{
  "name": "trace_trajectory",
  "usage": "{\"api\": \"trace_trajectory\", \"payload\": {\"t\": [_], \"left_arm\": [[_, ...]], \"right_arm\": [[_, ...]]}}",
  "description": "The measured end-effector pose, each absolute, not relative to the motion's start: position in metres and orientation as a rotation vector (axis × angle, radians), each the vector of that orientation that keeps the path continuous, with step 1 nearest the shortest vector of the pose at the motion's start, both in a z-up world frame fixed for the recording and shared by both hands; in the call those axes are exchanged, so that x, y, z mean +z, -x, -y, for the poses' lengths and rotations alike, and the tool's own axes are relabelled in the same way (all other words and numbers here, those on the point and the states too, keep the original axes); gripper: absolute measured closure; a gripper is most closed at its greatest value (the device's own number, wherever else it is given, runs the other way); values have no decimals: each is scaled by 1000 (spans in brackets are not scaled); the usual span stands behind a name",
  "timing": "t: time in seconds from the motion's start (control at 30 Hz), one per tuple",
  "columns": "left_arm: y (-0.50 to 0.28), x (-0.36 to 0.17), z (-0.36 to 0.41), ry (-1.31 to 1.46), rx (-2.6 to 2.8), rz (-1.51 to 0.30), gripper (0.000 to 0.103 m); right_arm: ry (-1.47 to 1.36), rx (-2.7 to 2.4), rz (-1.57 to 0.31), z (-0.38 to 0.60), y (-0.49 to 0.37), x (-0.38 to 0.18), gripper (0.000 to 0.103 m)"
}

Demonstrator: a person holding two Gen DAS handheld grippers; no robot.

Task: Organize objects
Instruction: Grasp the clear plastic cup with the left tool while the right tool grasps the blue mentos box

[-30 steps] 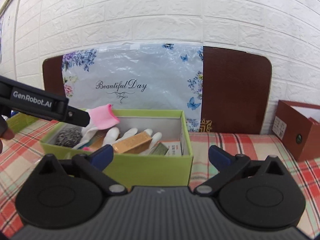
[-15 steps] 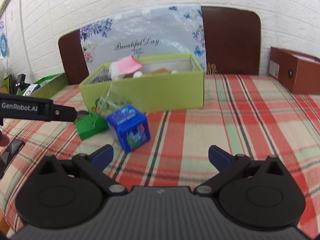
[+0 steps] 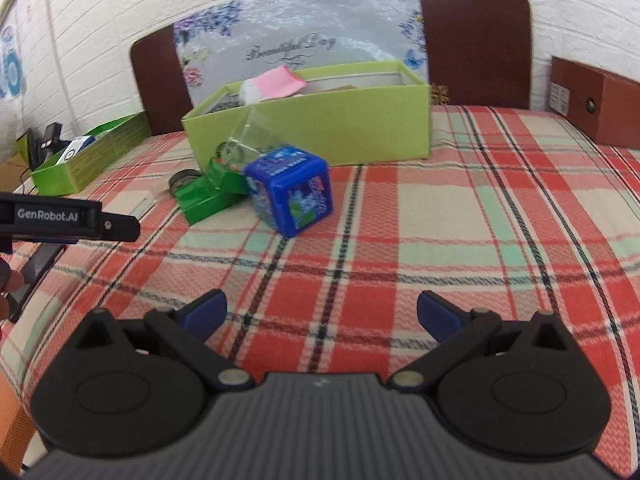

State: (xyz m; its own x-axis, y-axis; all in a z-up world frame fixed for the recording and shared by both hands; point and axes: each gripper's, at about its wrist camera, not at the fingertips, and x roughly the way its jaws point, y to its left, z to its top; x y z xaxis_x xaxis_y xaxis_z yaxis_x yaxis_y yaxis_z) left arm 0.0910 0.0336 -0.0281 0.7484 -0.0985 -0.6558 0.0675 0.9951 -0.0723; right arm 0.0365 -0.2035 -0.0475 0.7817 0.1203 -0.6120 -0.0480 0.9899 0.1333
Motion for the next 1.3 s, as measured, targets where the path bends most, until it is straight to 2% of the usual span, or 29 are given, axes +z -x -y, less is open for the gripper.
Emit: {"api": "trace_trajectory", "payload": {"t": [0.37, 0.77, 0.8, 0.83, 0.87, 1.03, 1.1, 1.17, 1.3], "left_arm": [[-96, -30, -56, 95, -180, -708, 11], [-106, -6, -45, 111, -294, -632, 11], [-108, -4, -41, 102, -311, -623, 11], [-109, -3, -37, 92, -329, -616, 12], [-111, -2, -32, 79, -345, -608, 13], [-131, 1, -3, 20, -411, -577, 16], [-145, -2, 13, -3, -430, -581, 21], [-160, -6, 29, -21, -457, -595, 31], [-186, -10, 52, -37, -419, -585, 31]], "right_arm": [[72, 183, -592, 174, -92, -36, 7], [154, 213, -585, 169, -154, -58, 9], [152, 219, -584, 169, -155, -59, 13], [145, 232, -583, 170, -155, -60, 29], [139, 245, -589, 171, -155, -61, 36], [117, 210, -592, 179, -137, -58, 40], [104, 188, -594, 186, -124, -58, 40], [86, 178, -599, 193, -111, -57, 40], [53, 158, -607, 206, -83, -56, 40]]}}
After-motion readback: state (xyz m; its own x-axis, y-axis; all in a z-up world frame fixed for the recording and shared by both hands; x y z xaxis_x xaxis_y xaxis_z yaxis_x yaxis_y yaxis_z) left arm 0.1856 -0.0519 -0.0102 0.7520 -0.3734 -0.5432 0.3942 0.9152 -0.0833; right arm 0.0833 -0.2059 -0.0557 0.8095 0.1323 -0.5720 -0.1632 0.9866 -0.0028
